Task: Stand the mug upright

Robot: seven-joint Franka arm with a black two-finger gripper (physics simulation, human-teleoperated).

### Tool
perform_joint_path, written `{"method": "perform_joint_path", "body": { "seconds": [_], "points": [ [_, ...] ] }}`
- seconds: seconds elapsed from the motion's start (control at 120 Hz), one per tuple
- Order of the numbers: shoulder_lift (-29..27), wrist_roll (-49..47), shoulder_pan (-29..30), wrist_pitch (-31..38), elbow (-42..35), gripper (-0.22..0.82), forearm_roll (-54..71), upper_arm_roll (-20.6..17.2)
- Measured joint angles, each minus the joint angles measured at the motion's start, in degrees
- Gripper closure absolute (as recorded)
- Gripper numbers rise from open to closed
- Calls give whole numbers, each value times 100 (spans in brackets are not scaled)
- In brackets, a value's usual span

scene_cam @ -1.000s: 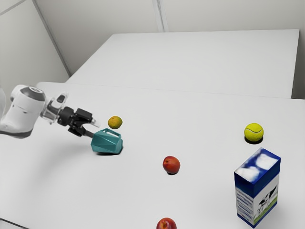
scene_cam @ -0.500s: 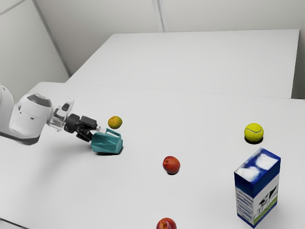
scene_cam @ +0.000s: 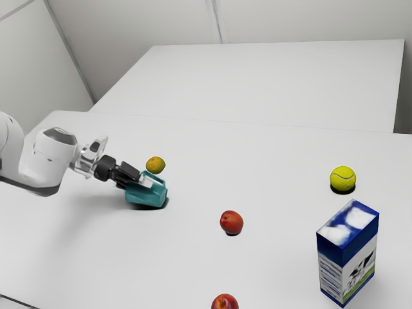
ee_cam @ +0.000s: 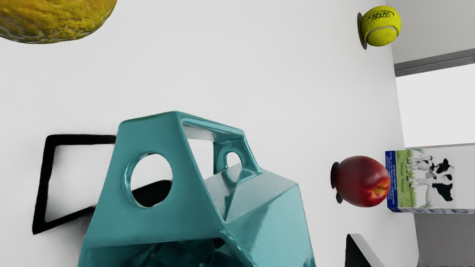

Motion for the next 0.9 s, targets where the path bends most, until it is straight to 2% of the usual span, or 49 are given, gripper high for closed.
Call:
{"method": "perform_joint_path", "body": {
  "seconds": [0.108, 0.275, 0.4, 0.583, 0.808, 0.9],
  "points": [
    [-11, 46, 0, -8, 0, 64, -2, -4],
    [-68, 101, 0, -7, -2, 73, -2, -5],
    [-222, 131, -16, 2, -89, 75, 6, -6],
    [-754, 132, -202, -9, -227, 77, 72, 7],
    [-1560, -257, -753, -5, -223, 78, 880, 73],
    [-1822, -527, -1275, 20, -200, 78, 1397, 395]
  ]
}}
